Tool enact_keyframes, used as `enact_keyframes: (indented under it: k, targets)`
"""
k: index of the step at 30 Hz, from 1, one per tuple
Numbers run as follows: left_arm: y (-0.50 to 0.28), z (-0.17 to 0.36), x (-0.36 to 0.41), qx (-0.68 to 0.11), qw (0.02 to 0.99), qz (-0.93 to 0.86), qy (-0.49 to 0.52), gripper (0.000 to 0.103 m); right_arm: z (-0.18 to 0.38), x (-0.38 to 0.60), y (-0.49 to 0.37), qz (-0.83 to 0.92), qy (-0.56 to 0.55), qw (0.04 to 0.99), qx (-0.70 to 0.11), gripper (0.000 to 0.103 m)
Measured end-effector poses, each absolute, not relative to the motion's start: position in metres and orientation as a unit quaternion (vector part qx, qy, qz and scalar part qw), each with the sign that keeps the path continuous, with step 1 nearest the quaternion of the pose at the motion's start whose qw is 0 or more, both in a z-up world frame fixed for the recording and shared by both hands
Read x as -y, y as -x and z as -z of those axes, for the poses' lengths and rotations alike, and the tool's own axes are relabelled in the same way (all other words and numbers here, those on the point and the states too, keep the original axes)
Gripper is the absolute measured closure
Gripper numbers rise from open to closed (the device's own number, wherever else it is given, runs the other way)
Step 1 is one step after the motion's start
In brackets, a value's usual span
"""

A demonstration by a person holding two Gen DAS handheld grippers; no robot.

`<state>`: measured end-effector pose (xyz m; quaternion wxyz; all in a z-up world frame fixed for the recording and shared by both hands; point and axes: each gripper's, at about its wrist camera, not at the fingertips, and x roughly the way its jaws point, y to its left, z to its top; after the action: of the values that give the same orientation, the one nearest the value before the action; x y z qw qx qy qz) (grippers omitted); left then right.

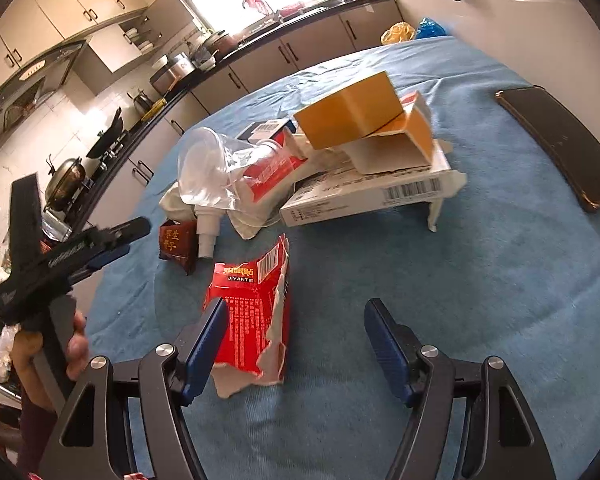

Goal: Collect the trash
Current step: 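Grasp the red snack wrapper with the left gripper while the right gripper grasps the red box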

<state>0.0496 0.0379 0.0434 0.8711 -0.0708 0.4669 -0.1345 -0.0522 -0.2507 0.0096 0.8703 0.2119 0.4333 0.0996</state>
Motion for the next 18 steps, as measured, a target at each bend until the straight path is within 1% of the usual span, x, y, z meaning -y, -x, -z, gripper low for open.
enact_keyframes:
  k: [6, 8, 9, 10, 11, 12, 14, 15, 16, 18]
  targets:
    - [-0.061, -0.027, -0.027, -0.492, 0.838, 0.210, 0.112, 0.023, -0.006, 0.244, 0.043, -0.097, -0.207, 0.871, -0.435, 0.028]
    - [-0.053, -0.025, -0.018, -0.500, 0.829, 0.227, 0.104, 0.049, -0.006, 0.242, 0.042, -0.096, -0.206, 0.872, -0.434, 0.029]
    - [-0.045, -0.025, -0.013, -0.503, 0.825, 0.238, 0.095, 0.050, -0.007, 0.241, 0.041, -0.097, -0.206, 0.872, -0.434, 0.038]
    - [-0.038, -0.026, -0.010, -0.504, 0.822, 0.249, 0.091, 0.053, -0.007, 0.241, 0.042, -0.100, -0.208, 0.871, -0.433, 0.057]
    - [-0.028, -0.026, -0.007, -0.508, 0.816, 0.262, 0.087, 0.054, -0.006, 0.241, 0.042, -0.107, -0.210, 0.868, -0.437, 0.069]
    - [-0.022, -0.026, -0.004, -0.510, 0.813, 0.269, 0.084, 0.055, -0.005, 0.241, 0.042, -0.113, -0.213, 0.865, -0.441, 0.077]
    - [-0.001, -0.027, 0.001, -0.512, 0.807, 0.286, 0.066, 0.055, -0.004, 0.242, 0.045, -0.123, -0.220, 0.859, -0.445, 0.081]
    - [0.008, -0.027, 0.001, -0.512, 0.806, 0.292, 0.062, 0.055, -0.004, 0.243, 0.048, -0.124, -0.219, 0.860, -0.445, 0.086]
    - [0.015, -0.028, 0.000, -0.512, 0.804, 0.297, 0.059, 0.055, -0.004, 0.243, 0.050, -0.124, -0.218, 0.860, -0.444, 0.089]
    - [0.026, -0.031, -0.004, -0.511, 0.803, 0.302, 0.054, 0.055, -0.004, 0.247, 0.057, -0.121, -0.216, 0.862, -0.442, 0.090]
